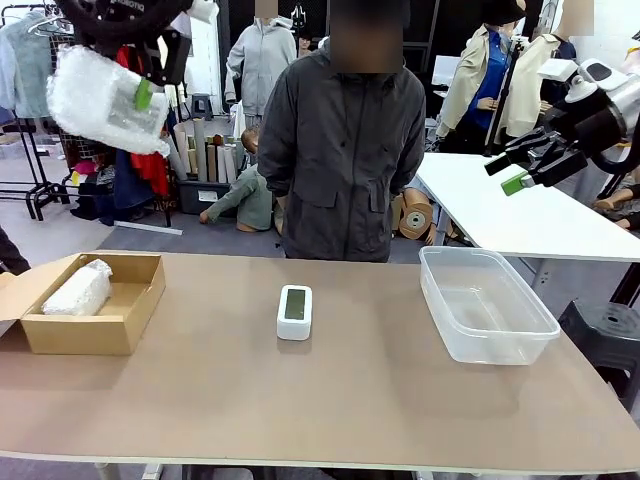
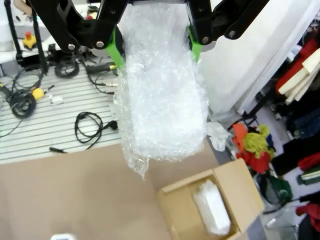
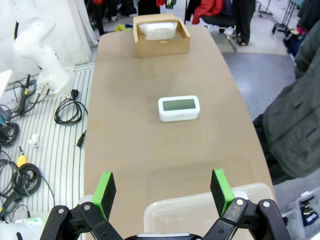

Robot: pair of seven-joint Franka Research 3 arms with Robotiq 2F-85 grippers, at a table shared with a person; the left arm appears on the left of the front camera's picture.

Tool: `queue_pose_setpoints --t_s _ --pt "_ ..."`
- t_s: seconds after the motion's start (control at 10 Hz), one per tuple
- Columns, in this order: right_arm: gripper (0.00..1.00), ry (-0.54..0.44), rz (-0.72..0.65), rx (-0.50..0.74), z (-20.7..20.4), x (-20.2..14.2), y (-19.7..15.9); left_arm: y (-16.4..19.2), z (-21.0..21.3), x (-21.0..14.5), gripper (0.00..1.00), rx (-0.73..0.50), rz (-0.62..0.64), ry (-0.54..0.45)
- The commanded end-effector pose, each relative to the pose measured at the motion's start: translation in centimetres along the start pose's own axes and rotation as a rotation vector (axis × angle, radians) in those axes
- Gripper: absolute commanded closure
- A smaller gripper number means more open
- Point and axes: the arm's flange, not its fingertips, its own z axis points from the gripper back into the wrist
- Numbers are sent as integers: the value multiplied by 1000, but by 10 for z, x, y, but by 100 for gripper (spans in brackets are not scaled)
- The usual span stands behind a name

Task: Separate and place wrapped and unwrapped clocks.
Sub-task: If the picked Digital clock is wrapped, place it in the Package Box ; if not, place it in the Organizing box.

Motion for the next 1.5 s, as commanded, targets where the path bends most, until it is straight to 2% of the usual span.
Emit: queue_pose_setpoints --t_s 0.0,0.1,0.3,0.4,0.7,0.9,1.0,1.4 --pt "0 -3 5 2 0 2 0 4 -3 -8 100 50 -18 -140" --pt "0 -3 5 2 0 2 0 6 -11 -6 100 82 -52 -237" --pt "0 -3 5 2 0 2 0 17 -36 -18 100 36 -64 -372" --pt "0 -3 5 2 0 2 0 23 -52 -31 100 11 -22 -420" --pt "0 -3 5 2 0 2 0 36 -85 -47 100 44 109 -541" --pt "0 -3 5 2 0 2 0 35 -93 -38 100 85 192 -628" --pt "0 -3 5 2 0 2 0 43 -75 -38 100 46 104 -524" --pt "0 -3 5 2 0 2 0 43 -75 -38 100 46 104 -524"
